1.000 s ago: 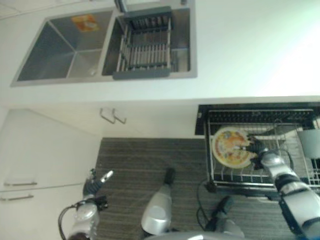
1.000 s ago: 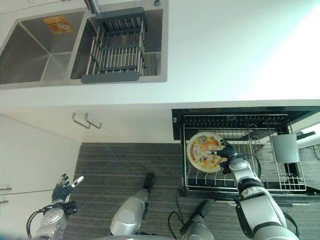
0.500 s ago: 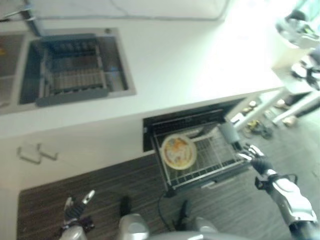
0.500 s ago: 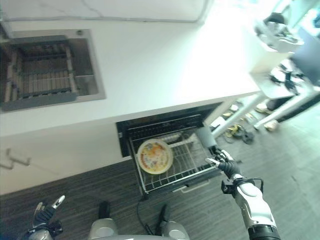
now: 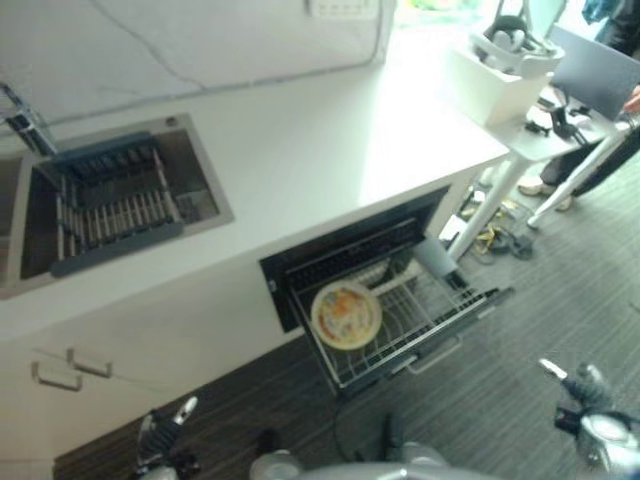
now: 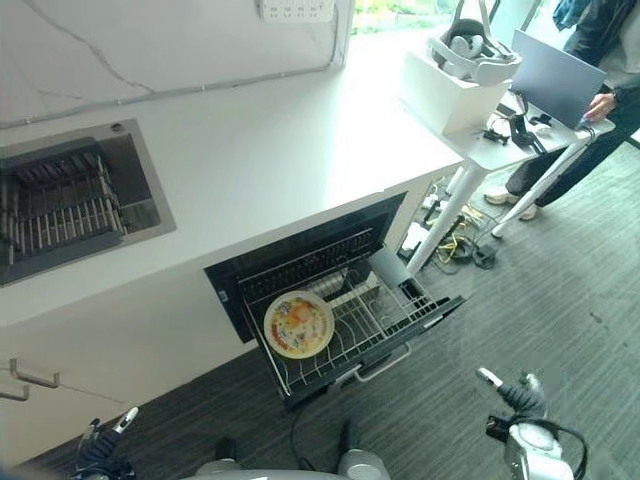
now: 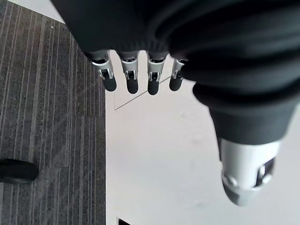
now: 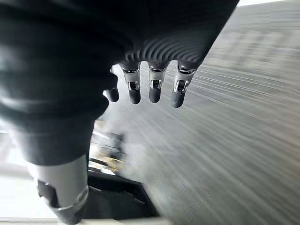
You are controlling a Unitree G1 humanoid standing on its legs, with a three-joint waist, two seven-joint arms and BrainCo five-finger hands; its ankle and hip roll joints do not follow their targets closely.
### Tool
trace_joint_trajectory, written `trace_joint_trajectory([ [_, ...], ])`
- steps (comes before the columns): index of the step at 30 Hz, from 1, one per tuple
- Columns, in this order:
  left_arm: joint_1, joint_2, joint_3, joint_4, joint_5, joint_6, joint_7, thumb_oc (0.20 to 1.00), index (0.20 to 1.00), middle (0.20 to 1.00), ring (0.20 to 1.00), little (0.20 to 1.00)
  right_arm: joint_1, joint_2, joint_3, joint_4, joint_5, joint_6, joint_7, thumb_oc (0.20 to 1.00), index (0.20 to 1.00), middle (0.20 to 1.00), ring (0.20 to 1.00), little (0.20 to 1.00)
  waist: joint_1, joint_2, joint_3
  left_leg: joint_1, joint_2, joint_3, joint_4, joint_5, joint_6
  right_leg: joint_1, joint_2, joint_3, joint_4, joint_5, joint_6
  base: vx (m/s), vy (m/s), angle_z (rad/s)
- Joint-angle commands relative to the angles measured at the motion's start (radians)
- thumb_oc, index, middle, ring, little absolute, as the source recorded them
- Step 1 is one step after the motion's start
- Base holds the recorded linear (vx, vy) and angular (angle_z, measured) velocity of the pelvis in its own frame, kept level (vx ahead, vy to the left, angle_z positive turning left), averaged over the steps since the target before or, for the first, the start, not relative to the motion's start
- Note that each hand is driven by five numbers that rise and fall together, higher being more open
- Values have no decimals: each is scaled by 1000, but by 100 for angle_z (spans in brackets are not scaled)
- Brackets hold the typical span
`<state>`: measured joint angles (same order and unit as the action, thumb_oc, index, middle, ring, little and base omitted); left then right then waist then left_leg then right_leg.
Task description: Place the dishes in the dishwasher.
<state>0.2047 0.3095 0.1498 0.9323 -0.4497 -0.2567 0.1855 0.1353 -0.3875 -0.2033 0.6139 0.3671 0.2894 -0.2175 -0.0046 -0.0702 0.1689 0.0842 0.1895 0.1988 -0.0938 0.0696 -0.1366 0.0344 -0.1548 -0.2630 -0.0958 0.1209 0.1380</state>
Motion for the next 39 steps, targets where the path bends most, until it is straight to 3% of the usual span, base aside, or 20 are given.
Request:
trace_joint_trajectory([
  [1,-67,37,-16,34,41,-12,12,1000,1000,1000,1000,1000,-80,-27,-9,27,135,-55,-8,1000,1000,1000,1000,1000,30,10,44,7,-48,40,7,-93,46,69,-27,-52,50,-98,44,75,-28,10],
  [6,-90,42,-51,107,36,-33,-1,1000,1000,1000,1000,1000,-164,34,-3,322,399,-64,119,1000,1000,1000,1000,1000,69,38,26,10,-60,20,7,-92,40,98,-33,-84,34,-104,38,63,-21,19],
  [12,-78,42,-49,164,26,-61,-20,1000,1000,1000,1000,1000,-237,48,-28,498,624,-49,237,1000,1000,1000,1000,1000,102,75,6,12,-78,-9,7,-94,39,109,-46,-107,40,-110,35,33,2,21],
  [16,-66,38,-48,184,31,-72,-30,1000,1000,1000,1000,1000,-266,34,-28,546,608,-62,280,1000,1000,1000,1000,1000,116,92,-4,14,-86,-24,7,-94,39,113,-53,-116,44,-112,36,28,21,12],
  [20,-41,32,-77,165,44,-64,-46,1000,1000,1000,1000,1000,-355,-58,-19,567,532,-53,284,1000,1000,1000,1000,1000,144,129,-5,18,-109,-53,7,-91,39,119,-79,-138,55,-112,37,34,89,19],
  [22,-37,6,-117,151,35,-47,-45,1000,1000,1000,1000,1000,-436,-136,-15,587,457,-53,300,1000,1000,1000,1000,1000,157,185,-3,4,-134,-67,7,-85,41,102,-105,-143,69,-117,37,11,268,20],
  [23,-37,6,-117,151,35,-47,-45,1000,1000,1000,1000,1000,-436,-136,-15,587,457,-53,300,1000,1000,1000,1000,1000,157,185,-3,4,-134,-67,7,-85,41,102,-105,-143,69,-117,37,37,299,12],
  [24,-33,-13,-133,154,32,-45,-47,1000,1000,1000,1000,1000,-467,-173,-10,603,415,-63,311,1000,1000,1000,1000,1000,164,220,-4,-8,-146,-67,7,-81,41,92,-124,-149,73,-117,41,43,197,11],
  [27,-16,-44,-155,165,29,-52,-56,1000,1000,1000,1000,1000,-512,-232,-3,611,356,-70,326,1000,1000,1000,1000,1000,172,275,-4,-22,-168,-66,7,-75,38,79,-156,-157,81,-120,45,86,299,13],
  [33,7,-73,-196,171,18,-56,-63,1000,1000,1000,1000,1000,-625,-315,27,591,287,-74,347,1000,1000,1000,1000,1000,185,341,9,-49,-197,-67,7,-63,38,44,-206,-160,108,-122,53,83,198,6],
  [39,19,-77,-226,182,-16,-81,-93,1000,1000,1000,1000,1000,-824,-407,112,558,249,-58,335,1000,1000,1000,1000,1000,210,403,69,-104,-230,-83,7,-45,34,-27,-268,-145,162,-131,54,31,167,6],
])
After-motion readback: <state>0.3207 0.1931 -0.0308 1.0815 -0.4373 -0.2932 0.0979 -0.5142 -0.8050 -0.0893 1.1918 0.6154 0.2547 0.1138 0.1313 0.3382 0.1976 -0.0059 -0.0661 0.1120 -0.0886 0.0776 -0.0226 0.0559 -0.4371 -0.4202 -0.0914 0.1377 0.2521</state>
